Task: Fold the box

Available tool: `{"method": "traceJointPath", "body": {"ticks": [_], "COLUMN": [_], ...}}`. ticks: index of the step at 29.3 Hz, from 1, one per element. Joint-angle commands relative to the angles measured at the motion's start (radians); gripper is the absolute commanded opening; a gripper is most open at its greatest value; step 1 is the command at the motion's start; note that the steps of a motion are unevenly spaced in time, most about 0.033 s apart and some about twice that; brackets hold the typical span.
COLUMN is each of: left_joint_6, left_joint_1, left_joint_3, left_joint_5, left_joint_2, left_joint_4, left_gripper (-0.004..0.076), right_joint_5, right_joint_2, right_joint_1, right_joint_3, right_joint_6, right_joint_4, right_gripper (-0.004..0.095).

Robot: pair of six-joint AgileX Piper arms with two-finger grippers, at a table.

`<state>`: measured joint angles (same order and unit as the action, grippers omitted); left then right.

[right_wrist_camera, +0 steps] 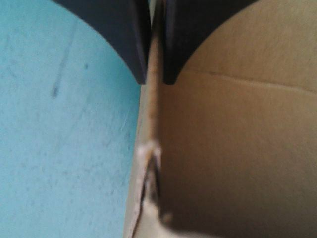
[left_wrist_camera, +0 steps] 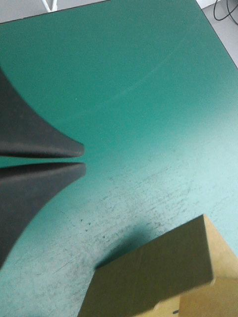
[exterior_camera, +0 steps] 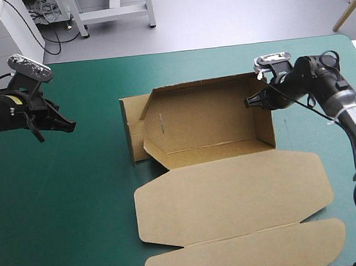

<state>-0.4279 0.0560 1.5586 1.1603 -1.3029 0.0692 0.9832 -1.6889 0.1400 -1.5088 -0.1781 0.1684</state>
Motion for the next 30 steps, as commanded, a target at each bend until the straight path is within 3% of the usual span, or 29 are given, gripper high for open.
{"method": "traceJointPath", "body": {"ticks": [1,5,10,12,21,30], "left_joint_6": [0.005,0.005,0.007,0.008,0.008,0.008], "left_joint_1": [-0.001,-0.001,-0.001,-0.001,-0.001,-0.001], "left_joint_3": [0.029,0.029,0.029,0.029,0.029,0.029], "left_joint_5": [-0.054,-0.054,-0.053,-0.050,-0.033,-0.032], "left_joint_2": [0.031,0.031,0.031,0.031,0.031,0.031], "left_joint_4": [0.017,0.017,0.017,0.017,0.017,0.017], "left_gripper": [0.0010,0.0009,0.0001,-0.0008,-0.0010,-0.0010], "right_joint_5": [0.015,-0.004,-0.035,-0.028,0.106,0.158], "right_joint_2": [-0.065,-0.115,-0.139,-0.137,-0.035,0.170], "right_joint_1": [-0.004,-0.004,-0.004,-0.004,-0.004,-0.004], "right_joint_3": [-0.063,-0.108,-0.136,-0.156,-0.295,-0.329], "right_joint_6": [-0.044,-0.057,-0.057,-0.057,-0.057,-0.057], "right_joint_4": [0.007,0.007,0.023,0.023,0.026,0.022], "right_gripper": [0.0010,0.0195,0.0602,0.0682,0.0701,0.0701]}}
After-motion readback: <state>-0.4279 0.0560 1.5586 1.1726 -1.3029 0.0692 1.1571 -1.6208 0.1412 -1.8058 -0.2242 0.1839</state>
